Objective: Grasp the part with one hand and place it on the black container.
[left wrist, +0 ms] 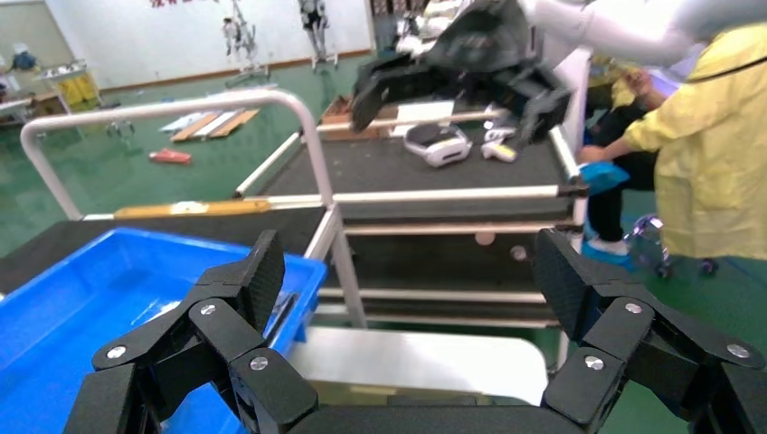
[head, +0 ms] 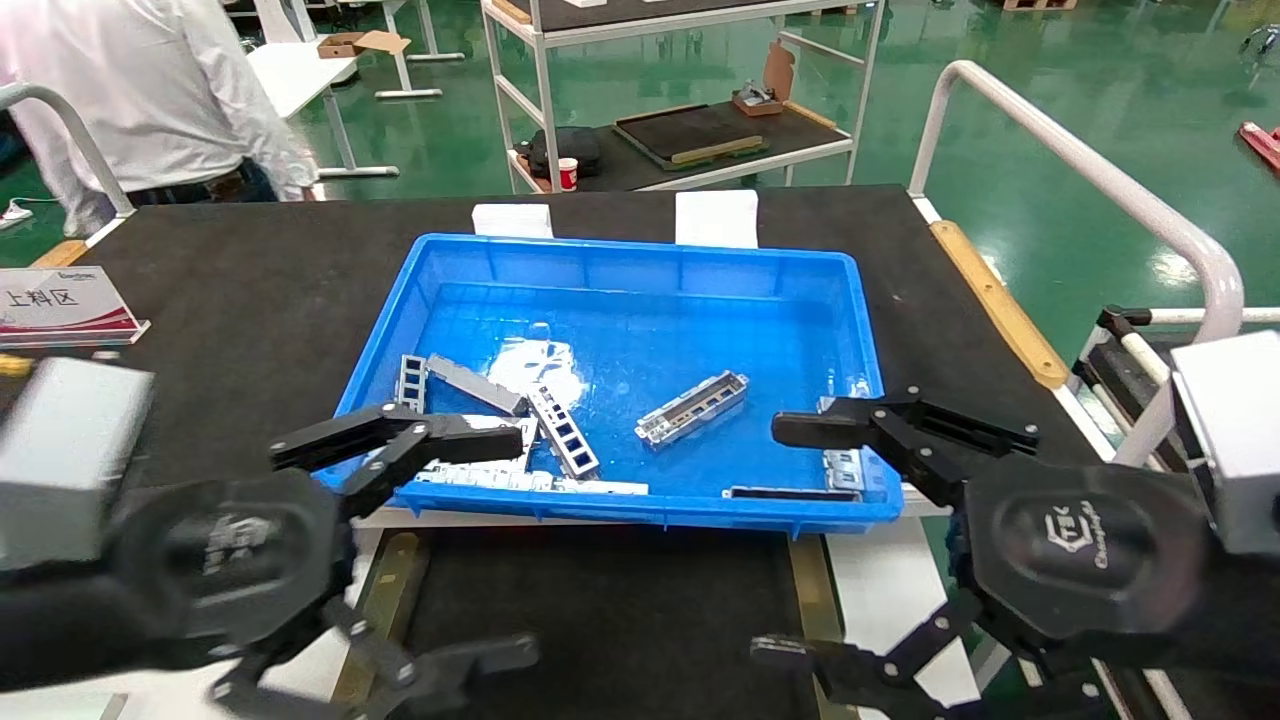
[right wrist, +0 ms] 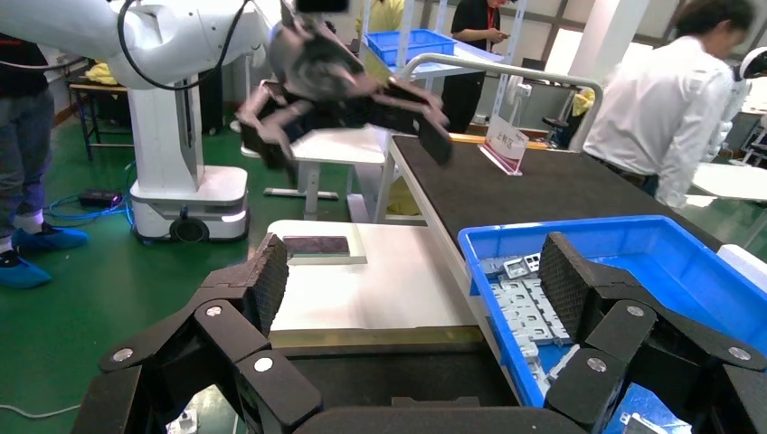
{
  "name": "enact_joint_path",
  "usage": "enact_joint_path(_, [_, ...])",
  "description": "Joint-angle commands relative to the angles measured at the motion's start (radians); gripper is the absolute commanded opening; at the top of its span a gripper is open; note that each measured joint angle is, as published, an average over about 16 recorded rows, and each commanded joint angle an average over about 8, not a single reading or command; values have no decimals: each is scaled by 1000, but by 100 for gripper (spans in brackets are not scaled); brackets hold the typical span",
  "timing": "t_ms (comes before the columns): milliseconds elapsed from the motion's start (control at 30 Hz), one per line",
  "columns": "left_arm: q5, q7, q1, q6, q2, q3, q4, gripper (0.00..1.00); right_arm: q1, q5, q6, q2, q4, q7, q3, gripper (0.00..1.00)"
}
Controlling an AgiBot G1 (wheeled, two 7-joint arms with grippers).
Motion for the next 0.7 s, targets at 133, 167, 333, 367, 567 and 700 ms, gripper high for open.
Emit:
enact_joint_path(133, [73, 2, -44, -42, 69, 41, 37, 100, 0, 0, 0, 0, 0, 0, 0, 100])
enact_joint_path(167, [92, 3, -57, -51, 87, 51, 54, 100, 0, 0, 0, 0, 0, 0, 0, 100])
enact_joint_path(333, [176, 12, -121, -96, 180, 100, 157, 100, 0, 0, 0, 0, 0, 0, 0, 100])
enact_joint_path(367, [193, 15, -134, -106, 200, 109, 182, 100, 0, 0, 0, 0, 0, 0, 0, 100])
enact_joint_path(567, [303, 44, -221, -185, 326, 167, 349, 100, 0, 0, 0, 0, 0, 0, 0, 100])
enact_joint_path(700, [377, 81, -281, -251, 416, 203, 489, 100, 0, 0, 0, 0, 0, 0, 0, 100])
